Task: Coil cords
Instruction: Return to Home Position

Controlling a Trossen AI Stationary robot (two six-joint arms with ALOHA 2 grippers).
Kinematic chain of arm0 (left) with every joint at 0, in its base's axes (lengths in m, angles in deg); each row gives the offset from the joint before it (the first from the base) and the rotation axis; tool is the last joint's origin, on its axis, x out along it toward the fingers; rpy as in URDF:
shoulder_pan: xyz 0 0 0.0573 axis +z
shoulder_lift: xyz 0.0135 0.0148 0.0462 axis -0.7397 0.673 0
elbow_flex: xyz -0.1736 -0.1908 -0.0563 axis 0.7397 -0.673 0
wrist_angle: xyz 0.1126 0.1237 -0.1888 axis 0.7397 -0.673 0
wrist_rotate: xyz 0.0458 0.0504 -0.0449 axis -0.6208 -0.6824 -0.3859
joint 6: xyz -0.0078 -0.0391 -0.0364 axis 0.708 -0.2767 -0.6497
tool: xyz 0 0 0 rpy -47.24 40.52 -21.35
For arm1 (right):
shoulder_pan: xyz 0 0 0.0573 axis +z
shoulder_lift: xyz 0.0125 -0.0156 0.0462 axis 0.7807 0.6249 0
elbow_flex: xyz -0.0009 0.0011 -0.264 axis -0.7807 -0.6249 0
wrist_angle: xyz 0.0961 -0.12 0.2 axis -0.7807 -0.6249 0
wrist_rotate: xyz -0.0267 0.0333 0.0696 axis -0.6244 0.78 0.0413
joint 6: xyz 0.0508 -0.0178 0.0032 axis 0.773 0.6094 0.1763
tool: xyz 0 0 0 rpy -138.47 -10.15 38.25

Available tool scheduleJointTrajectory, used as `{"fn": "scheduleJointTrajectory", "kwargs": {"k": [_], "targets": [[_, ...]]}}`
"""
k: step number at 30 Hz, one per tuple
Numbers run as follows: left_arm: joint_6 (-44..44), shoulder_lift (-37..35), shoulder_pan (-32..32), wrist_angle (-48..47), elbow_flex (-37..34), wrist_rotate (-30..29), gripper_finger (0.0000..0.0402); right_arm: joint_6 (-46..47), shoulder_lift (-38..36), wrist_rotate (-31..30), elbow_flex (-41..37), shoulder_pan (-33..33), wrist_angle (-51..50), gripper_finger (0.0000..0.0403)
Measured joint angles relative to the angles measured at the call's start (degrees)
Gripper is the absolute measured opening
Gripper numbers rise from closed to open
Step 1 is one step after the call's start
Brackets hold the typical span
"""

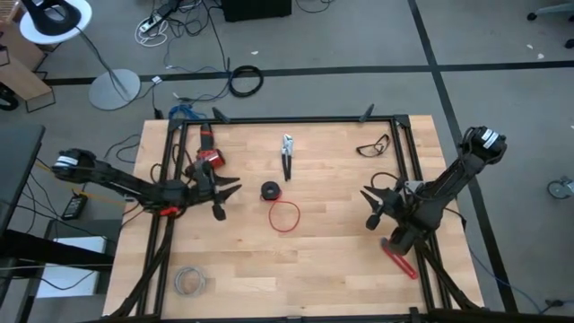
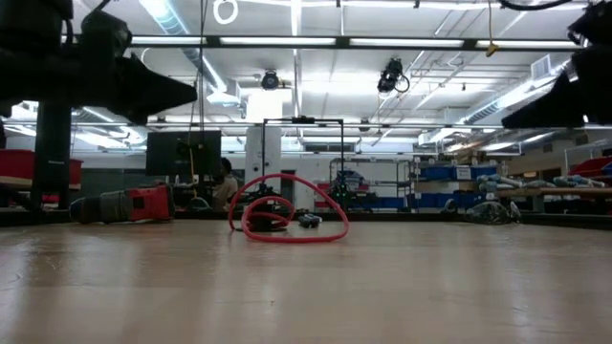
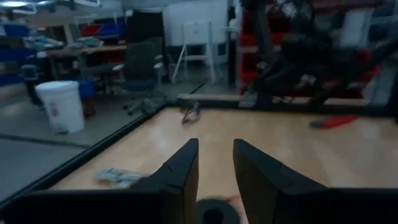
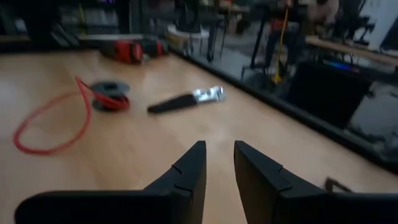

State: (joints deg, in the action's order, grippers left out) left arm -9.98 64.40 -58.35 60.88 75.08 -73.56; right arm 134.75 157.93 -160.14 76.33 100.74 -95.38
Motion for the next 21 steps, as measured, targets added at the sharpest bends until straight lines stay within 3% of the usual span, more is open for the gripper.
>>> {"fn": "scheduleJointTrajectory", "kwargs": {"k": [8,14,21], "targets": [[0.2,-11.2,0.1,-17.2,-0.1,-3.5,0.0103,-0.4,0.0,5.6,0.0,-2.7,-4.7,0.0082],[1.0,-15.5,0.0,-20.2,-0.1,-3.6,0.0103,3.2,0.0,5.1,0.0,-4.5,-12.0,0.0082],[2.8,-22.6,0.1,-26.3,-0.1,-5.2,0.0103,-0.8,0.0,-3.3,-4.7,-2.8,-7.4,0.0055]]}}
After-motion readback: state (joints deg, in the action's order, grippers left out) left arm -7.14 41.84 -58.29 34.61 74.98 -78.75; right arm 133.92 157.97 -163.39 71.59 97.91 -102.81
